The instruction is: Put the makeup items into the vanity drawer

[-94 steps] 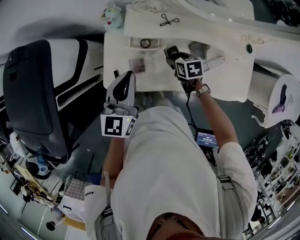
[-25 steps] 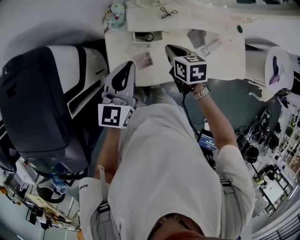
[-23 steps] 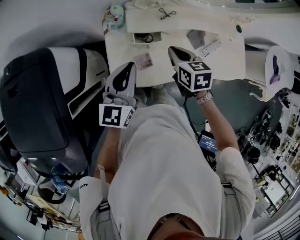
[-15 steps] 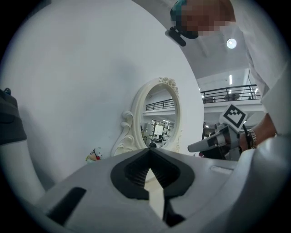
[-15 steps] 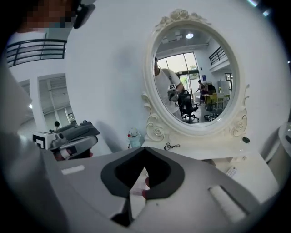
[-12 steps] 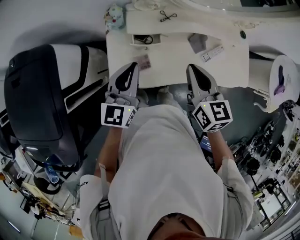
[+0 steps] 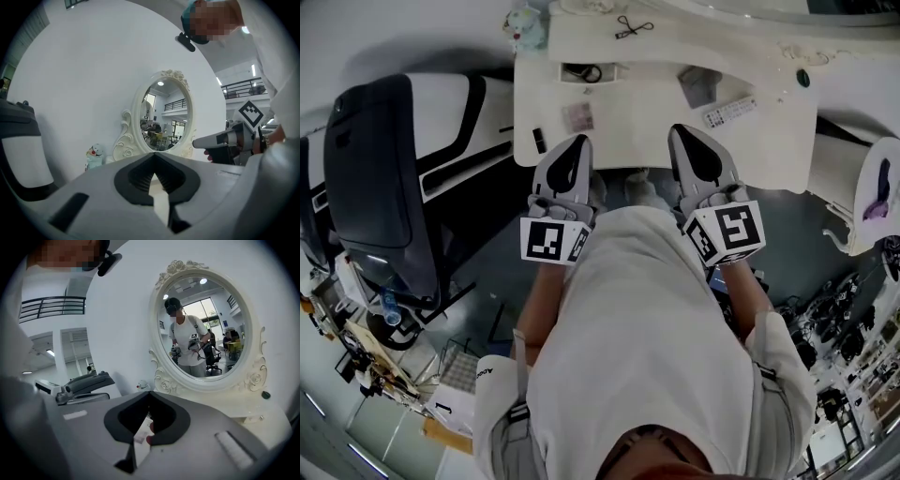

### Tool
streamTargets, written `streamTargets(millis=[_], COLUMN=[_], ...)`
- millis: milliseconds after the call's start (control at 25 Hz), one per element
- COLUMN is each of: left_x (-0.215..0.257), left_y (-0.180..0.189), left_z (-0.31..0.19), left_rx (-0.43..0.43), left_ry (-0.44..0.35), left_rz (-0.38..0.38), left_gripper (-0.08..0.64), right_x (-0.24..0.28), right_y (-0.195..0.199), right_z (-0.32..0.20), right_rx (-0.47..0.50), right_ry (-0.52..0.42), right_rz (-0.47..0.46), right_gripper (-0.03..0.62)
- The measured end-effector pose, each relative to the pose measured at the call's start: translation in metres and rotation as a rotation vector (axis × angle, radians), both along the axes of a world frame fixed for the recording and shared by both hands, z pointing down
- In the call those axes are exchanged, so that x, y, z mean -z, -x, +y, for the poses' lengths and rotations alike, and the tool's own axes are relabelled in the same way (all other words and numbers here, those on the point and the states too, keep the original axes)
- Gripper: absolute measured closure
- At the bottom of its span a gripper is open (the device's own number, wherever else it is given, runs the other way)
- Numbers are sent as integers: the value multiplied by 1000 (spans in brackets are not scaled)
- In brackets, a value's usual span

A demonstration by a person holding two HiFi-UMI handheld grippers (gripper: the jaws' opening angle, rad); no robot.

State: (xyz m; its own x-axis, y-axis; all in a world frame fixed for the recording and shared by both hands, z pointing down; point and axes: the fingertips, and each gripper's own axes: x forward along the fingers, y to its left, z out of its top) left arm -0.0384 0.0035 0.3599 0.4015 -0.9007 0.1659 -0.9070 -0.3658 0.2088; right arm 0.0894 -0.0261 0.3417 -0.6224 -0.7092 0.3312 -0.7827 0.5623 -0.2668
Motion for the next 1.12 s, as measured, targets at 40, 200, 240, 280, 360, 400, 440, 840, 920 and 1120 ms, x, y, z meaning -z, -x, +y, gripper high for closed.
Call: streamTargets(millis=[40, 200, 240, 280, 360, 400, 440, 840, 920, 1120], left_x=[0, 3, 4, 4, 6, 7, 8, 19, 17, 9], left_y=[-4, -12, -12, -12, -14, -14, -15, 14, 22, 32], left_z=[1, 7, 8, 9, 9, 8, 7, 2, 2, 5], left_rx=[10, 60, 69, 72, 66, 57, 46, -26, -31, -39], left_ry=[-1, -11, -14, -17, -24, -29, -35, -68, -60, -43], left_rz=[-7, -10, -8, -6, -4, -5, -6, 5, 4, 14], left_gripper=[555, 555, 555, 555, 555, 555, 555, 554, 554, 554], right_x=[-2, -5, -3, 0, 6, 9, 10, 11, 10, 0], right_y=[-4, -11, -12, -11, -11, -11, -10, 16, 23, 30], right_z=[0, 1, 0, 0, 0, 0, 0, 15, 18, 24], right_rx=[10, 53, 60, 64, 62, 56, 48, -18, -21, -29], right_ry=[3, 7, 2, -6, -24, -32, -36, -22, -18, 9], right_rz=[-2, 0, 0, 0, 1, 3, 6, 38, 46, 71], right_gripper=[586, 586, 586, 586, 586, 586, 586, 586, 586, 586])
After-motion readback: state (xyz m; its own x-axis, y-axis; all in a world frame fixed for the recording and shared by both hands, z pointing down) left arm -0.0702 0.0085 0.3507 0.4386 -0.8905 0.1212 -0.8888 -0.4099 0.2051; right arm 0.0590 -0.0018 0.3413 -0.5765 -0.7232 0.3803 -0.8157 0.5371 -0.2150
